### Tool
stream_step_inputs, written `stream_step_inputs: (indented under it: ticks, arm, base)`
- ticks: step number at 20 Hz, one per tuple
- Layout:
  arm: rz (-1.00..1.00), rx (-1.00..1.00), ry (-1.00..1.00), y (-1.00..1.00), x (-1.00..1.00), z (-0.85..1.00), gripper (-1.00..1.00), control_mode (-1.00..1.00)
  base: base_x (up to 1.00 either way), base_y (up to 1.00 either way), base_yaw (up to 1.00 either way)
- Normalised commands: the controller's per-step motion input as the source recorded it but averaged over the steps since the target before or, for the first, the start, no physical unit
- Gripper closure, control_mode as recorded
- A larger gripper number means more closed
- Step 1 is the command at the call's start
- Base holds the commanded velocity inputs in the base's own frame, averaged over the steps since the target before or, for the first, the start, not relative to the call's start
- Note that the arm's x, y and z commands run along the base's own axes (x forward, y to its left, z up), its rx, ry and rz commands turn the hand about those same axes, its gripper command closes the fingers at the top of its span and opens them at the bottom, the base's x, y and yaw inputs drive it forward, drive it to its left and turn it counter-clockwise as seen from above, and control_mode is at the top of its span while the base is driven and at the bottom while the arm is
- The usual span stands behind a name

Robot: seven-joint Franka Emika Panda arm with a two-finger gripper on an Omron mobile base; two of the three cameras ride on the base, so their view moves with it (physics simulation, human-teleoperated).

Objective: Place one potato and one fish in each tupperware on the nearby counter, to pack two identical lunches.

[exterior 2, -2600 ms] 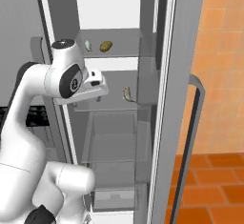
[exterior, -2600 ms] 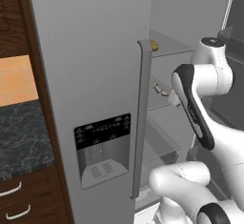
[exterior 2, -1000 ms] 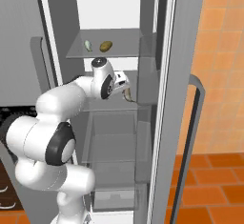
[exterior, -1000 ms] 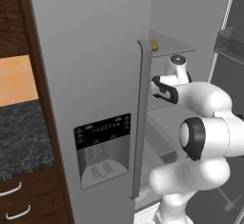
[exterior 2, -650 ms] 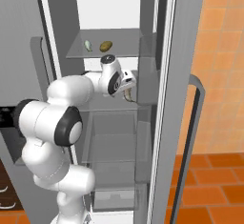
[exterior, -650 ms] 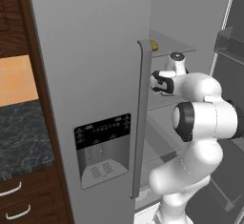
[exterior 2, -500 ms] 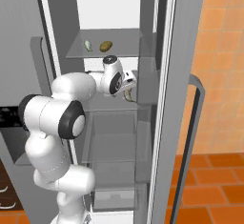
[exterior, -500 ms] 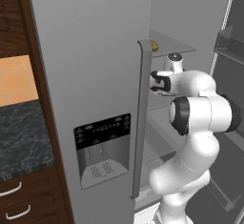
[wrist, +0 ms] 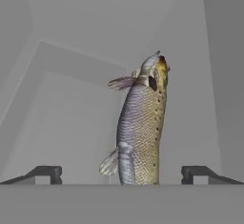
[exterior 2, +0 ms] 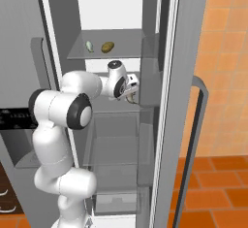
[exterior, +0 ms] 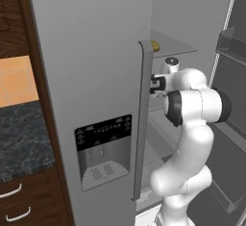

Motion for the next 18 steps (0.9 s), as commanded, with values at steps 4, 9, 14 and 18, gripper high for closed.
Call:
stream_step_inputs:
  ticks: [4,9,14,18]
  arm:
    - [0.0,0.0,0.01,-0.02,0.34,-0.29,-1.0,-1.0]
    - [0.0,0.0,0.01,-0.05,0.55,0.01,-1.0,-1.0]
    - [0.0,0.0,0.01,-0.08,0.17,-0.13,-1.0,-1.0]
    - [-0.02,0.0,0.03,-0.11,0.0,-0.5,-1.0,-1.0]
  base:
    - [0.0,0.0,0.0]
    - [0.0,0.0,0.0]
    - [0.0,0.0,0.0]
    - [0.0,0.0,0.0]
